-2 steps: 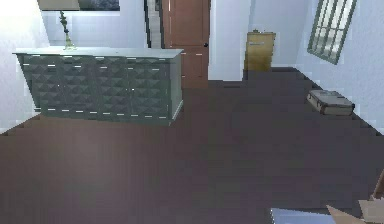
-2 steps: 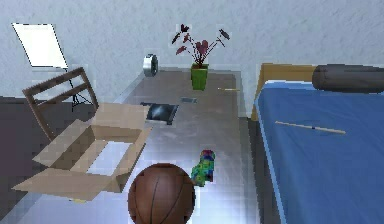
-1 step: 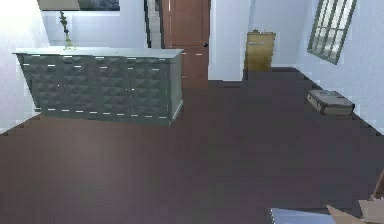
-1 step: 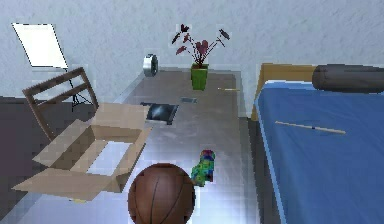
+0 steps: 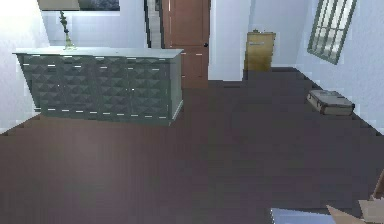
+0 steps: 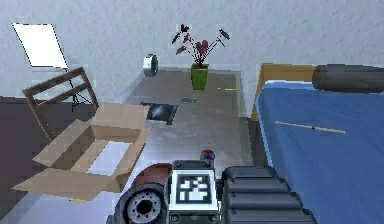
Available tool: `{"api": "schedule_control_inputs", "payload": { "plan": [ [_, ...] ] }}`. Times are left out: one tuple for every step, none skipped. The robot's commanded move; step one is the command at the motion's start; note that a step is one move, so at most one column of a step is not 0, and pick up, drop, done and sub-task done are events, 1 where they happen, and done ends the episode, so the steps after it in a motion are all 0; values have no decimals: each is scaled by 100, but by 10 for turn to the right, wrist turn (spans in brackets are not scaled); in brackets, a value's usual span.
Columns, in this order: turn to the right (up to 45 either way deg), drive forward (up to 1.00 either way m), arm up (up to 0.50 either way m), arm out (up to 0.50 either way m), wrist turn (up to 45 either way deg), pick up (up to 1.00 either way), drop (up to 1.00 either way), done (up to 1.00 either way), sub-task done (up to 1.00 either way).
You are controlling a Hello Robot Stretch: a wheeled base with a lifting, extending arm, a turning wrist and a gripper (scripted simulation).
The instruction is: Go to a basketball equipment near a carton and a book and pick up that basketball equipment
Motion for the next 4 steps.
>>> {"api": "schedule_control_inputs", "payload": {
  "plan": [
    [0,0,0,2,0,0,0,0,0],
    [0,0,0,0,450,0,0,0,0],
    [0,0,0,0,450,0,0,0,0],
    [0,0,0,0,450,0,0,0,0]
  ]
}}
